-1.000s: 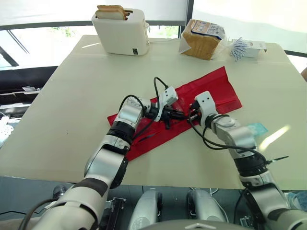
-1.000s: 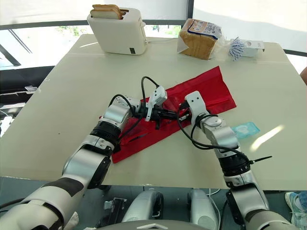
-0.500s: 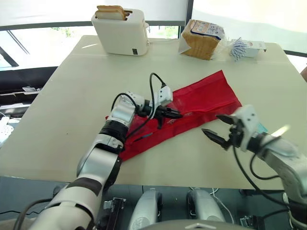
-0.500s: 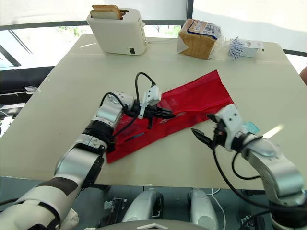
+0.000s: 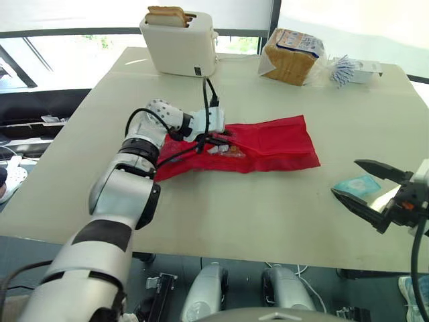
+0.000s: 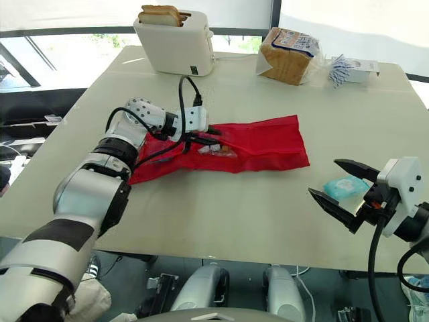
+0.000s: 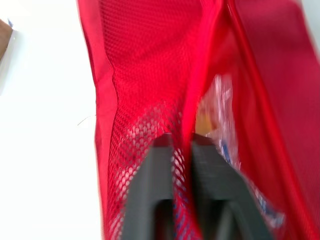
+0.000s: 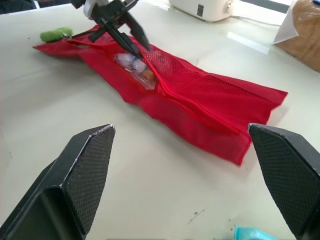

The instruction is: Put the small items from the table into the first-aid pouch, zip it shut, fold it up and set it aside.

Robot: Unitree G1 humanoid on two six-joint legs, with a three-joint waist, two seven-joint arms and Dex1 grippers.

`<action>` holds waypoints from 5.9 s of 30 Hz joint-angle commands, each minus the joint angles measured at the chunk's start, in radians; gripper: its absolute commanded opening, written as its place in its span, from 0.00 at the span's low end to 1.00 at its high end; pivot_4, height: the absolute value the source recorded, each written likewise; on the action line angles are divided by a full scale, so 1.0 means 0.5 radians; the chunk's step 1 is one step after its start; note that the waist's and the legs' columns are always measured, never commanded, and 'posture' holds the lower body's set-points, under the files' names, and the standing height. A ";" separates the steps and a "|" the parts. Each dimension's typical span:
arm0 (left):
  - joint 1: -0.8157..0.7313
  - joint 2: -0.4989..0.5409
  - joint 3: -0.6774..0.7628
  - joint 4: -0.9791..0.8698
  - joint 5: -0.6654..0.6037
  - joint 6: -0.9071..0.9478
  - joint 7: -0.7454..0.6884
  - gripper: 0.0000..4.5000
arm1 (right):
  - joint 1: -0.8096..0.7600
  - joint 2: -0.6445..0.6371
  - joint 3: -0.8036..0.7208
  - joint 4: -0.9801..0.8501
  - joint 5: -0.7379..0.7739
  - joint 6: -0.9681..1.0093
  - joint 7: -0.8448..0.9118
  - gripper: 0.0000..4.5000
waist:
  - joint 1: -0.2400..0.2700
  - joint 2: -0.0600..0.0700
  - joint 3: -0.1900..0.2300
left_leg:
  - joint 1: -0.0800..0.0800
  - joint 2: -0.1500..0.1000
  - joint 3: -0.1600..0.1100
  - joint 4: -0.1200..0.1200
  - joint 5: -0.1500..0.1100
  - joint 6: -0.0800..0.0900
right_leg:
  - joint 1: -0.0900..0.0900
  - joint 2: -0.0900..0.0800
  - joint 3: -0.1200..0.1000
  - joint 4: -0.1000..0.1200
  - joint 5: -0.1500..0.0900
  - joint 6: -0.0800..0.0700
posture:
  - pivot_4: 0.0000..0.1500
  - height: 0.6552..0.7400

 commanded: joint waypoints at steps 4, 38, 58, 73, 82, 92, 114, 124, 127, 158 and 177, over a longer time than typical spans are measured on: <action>0.164 -0.192 0.172 -0.588 -0.248 0.870 0.097 0.70 | 0.130 -0.046 -0.193 -0.119 0.183 -0.040 -0.020 1.00 | -0.001 0.001 -0.001 | 0.000 0.001 -0.002 0.000 0.000 0.000 | 0.000 0.001 -0.001 0.002 0.000 0.000 | 1.00 1.00; 0.673 -0.435 -0.273 -1.298 0.023 0.853 0.307 0.01 | 0.749 -0.065 -0.643 -0.301 0.417 -0.089 -0.190 1.00 | -0.022 0.002 -0.001 | 0.005 0.004 0.000 0.002 -0.001 0.002 | 0.005 0.000 0.004 0.002 0.000 -0.001 | 1.00 1.00; 0.910 -0.492 -0.168 -1.905 -0.166 1.627 0.791 0.01 | 0.057 -1.193 0.449 0.878 -0.764 -0.495 0.342 1.00 | 0.004 0.004 -0.002 | 0.002 0.001 -0.001 0.010 -0.002 0.002 | 0.007 -0.001 0.001 0.001 0.000 0.000 | 1.00 1.00; 0.941 -0.532 -0.190 -1.955 -0.222 1.687 0.904 0.01 | -1.373 -0.887 1.574 2.269 -1.538 -1.444 0.890 1.00 | 0.006 0.011 -0.001 | 0.001 0.000 0.002 0.013 0.004 -0.007 | 0.006 -0.003 0.001 0.001 0.000 0.000 | 1.00 1.00; 0.962 -0.540 -0.191 -1.977 -0.235 1.699 0.928 0.00 | -1.471 -0.740 1.566 2.415 -1.489 -1.436 1.084 0.72 | -0.001 0.012 -0.001 | 0.003 0.001 0.002 0.013 0.004 -0.007 | 0.006 -0.003 0.001 0.001 0.000 0.000 | 1.00 1.00; 0.967 -0.571 -0.191 -1.986 -0.296 1.749 0.934 0.00 | -0.320 -0.592 0.407 0.460 -1.024 0.350 0.385 0.40 | 0.036 0.020 -0.004 | -0.002 0.001 -0.005 0.015 0.003 -0.007 | 0.007 -0.015 0.003 0.003 0.000 0.000 | 1.00 1.00; 0.907 -0.767 -0.328 -1.955 -0.297 1.665 1.004 0.00 | -0.970 0.711 1.174 0.001 -1.206 1.883 -1.447 0.40 | 0.000 0.019 -0.004 | -0.002 -0.002 -0.004 0.015 0.003 -0.007 | 0.005 -0.005 -0.003 0.003 0.000 0.000 | 1.00 1.00; 0.937 -0.751 -0.308 -1.943 -0.312 1.828 1.002 0.00 | -1.478 1.340 0.991 0.454 -1.325 1.879 -1.667 0.45 | -0.016 0.021 -0.005 | 0.000 -0.001 -0.003 0.013 0.003 -0.007 | 0.005 -0.003 -0.002 0.005 0.000 0.000 | 1.00 1.00; 0.903 -0.753 -0.279 -1.882 -0.312 1.860 0.998 0.00 | -1.424 1.302 1.045 0.410 -1.328 1.862 -1.652 0.66 | -0.014 0.021 -0.005 | -0.001 -0.002 -0.003 0.013 0.003 -0.007 | 0.005 -0.003 -0.003 0.004 0.000 0.000 | 1.00 1.00; 0.776 -0.710 -0.235 -1.713 -0.361 1.864 0.945 0.00 | -1.035 0.750 1.196 0.947 -1.180 0.263 -1.044 0.01 | -0.049 0.021 -0.004 | 0.001 -0.001 -0.001 0.010 0.003 -0.006 | 0.004 -0.002 -0.001 0.002 -0.001 0.001 | 1.00 1.00; 1.393 -0.103 0.360 -2.587 -1.073 2.027 0.525 0.98 | -0.600 0.338 0.030 0.241 -0.008 1.254 -0.748 1.00 | -0.053 0.023 -0.004 | 0.004 0.003 -0.002 0.005 -0.002 0.002 | 0.005 -0.004 0.006 0.003 -0.001 0.000 | 1.00 1.00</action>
